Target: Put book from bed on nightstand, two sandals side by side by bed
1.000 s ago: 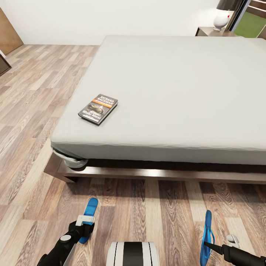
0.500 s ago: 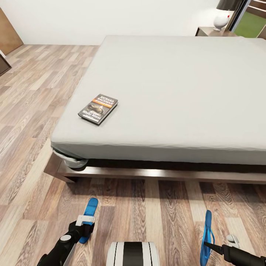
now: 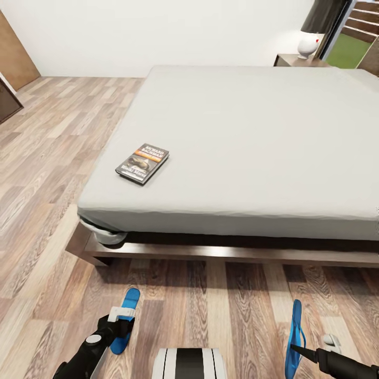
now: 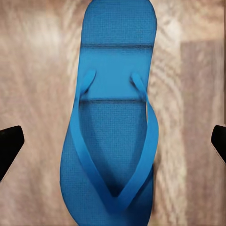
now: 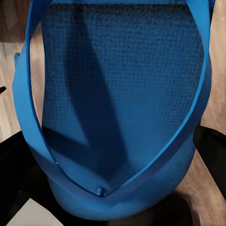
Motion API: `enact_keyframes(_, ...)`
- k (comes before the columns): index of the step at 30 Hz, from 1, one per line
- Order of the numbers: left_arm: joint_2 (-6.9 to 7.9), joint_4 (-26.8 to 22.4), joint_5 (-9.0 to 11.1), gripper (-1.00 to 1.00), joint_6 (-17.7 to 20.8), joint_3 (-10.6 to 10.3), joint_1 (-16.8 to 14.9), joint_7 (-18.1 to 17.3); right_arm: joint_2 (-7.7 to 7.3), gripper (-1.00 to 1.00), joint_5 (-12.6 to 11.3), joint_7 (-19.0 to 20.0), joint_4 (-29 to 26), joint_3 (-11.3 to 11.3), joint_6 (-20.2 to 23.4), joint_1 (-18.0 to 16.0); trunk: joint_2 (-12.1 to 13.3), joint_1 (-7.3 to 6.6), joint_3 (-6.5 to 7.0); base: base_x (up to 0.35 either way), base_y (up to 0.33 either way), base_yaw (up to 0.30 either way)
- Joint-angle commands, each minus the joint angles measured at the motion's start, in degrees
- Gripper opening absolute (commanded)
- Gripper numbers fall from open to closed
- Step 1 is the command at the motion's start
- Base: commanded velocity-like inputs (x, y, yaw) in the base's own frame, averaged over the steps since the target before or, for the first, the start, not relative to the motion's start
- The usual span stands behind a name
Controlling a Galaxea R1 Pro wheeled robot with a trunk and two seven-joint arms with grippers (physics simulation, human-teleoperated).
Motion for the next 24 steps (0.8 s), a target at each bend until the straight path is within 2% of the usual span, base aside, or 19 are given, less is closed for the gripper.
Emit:
enact_keyframes(1,-0.06,-0.1,-0.6,1.0,0.1,0.5,0.0,-0.5,0.01,-1.0,-0.6,0.3,0.2,0.5,0.4,-0.1,0.0,-0.03,0.19,0.0,0.0,0.0)
enact_keyframes(15,-0.06,-0.1,-0.6,1.0,0.2,0.5,0.0,-0.6,0.01,-1.0,-0.6,0.3,0.2,0.5,0.4,-0.1,0.0,-0.06,0.42,0.0,0.0,0.0)
enact_keyframes(21,-0.06,-0.1,-0.6,1.0,0.1,0.5,0.0,-0.7,0.01,-1.0,-0.6,0.3,0.2,0.5,0.4,-0.1,0.1,-0.21,1.74,0.0,0.0,0.0)
enact_keyframes(24,-0.05,-0.1,-0.6,1.0,0.1,0.6,0.0,-0.8,0.01,-1.0,-0.6,0.3,0.2,0.5,0.4,-0.1,0.1,-0.21,1.74,0.0,0.0,0.0)
